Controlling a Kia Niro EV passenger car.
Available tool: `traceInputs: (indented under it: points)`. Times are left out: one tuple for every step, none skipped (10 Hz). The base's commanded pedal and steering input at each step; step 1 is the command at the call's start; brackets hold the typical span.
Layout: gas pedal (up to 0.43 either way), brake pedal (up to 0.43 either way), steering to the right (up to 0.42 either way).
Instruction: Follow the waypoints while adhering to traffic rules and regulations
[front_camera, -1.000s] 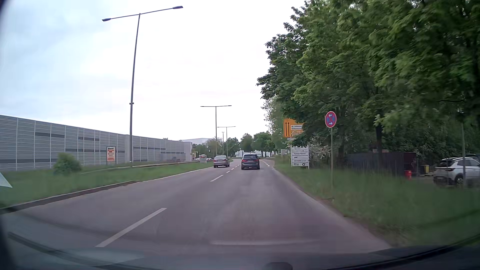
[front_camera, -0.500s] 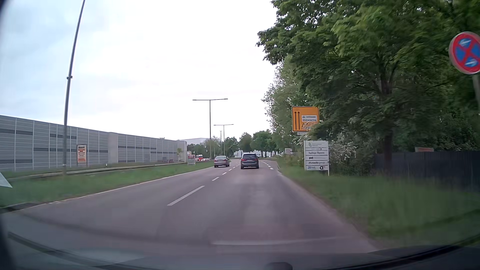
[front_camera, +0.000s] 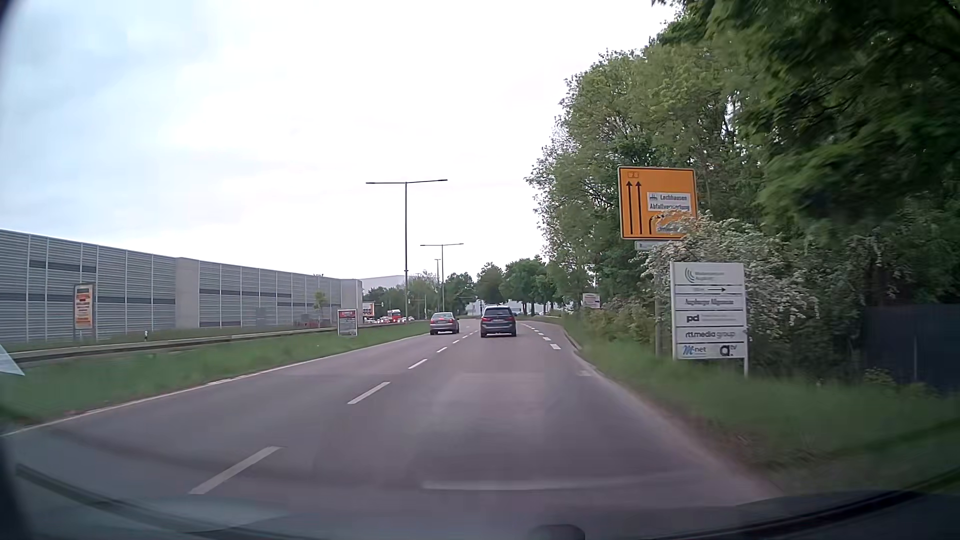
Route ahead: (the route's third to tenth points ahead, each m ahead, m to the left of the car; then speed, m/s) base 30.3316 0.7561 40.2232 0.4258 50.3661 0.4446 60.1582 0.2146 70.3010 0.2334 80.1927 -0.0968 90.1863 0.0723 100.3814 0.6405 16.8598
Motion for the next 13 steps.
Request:
traceInputs:
  points:
    - [0.240, 0.000, 0.000]
    - [0.240, 0.000, 0.000]
    - [0.240, 0.000, 0.000]
    - [0.240, 0.000, 0.000]
    - [0.240, 0.000, 0.000]
    - [0.240, 0.000, 0.000]
    - [0.240, 0.000, 0.000]
    - [0.240, 0.000, 0.000]
    - [0.228, 0.000, 0.000]
    - [0.228, 0.000, 0.000]
    - [0.220, 0.000, 0.000]
    - [0.197, 0.000, 0.000]
    - [0.157, 0.000, 0.000]
